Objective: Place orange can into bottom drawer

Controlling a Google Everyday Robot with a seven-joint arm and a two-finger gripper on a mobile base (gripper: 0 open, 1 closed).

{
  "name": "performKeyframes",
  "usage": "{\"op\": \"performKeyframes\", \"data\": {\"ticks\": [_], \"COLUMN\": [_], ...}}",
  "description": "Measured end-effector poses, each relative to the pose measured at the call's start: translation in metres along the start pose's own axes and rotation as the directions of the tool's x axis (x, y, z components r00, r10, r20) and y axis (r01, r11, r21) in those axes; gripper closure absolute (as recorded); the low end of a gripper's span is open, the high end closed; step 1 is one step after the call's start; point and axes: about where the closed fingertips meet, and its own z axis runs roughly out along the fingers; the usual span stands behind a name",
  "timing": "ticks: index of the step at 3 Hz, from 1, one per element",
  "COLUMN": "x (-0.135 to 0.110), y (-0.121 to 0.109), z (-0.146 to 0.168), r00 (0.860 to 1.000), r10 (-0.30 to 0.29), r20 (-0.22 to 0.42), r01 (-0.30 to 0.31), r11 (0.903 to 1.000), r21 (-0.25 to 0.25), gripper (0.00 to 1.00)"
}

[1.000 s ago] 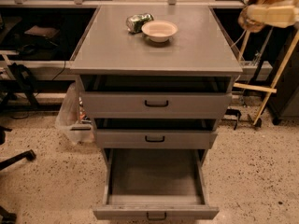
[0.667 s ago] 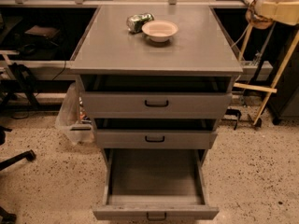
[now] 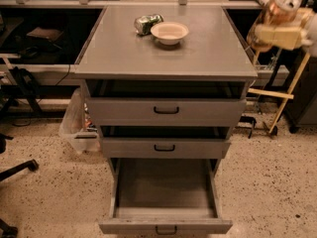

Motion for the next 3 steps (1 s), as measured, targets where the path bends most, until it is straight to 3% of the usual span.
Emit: {"op": "performKeyframes", "data": {"ticks": [1, 2, 3], "x": [0.097, 0.203, 0.231], "y": [0.011, 0.028, 0.055], "z": [0.002, -0.011, 0.005], "r00": [0.998, 0.989, 0.98], "r10": [0.043, 0.101, 0.142], "r20": [-0.037, -0.108, -0.139], "r01": [-0.041, -0.087, -0.129], "r11": [0.9983, 0.9878, 0.9866], "r21": [0.041, 0.129, 0.1], "gripper": [1.0, 1.0, 1.0]}}
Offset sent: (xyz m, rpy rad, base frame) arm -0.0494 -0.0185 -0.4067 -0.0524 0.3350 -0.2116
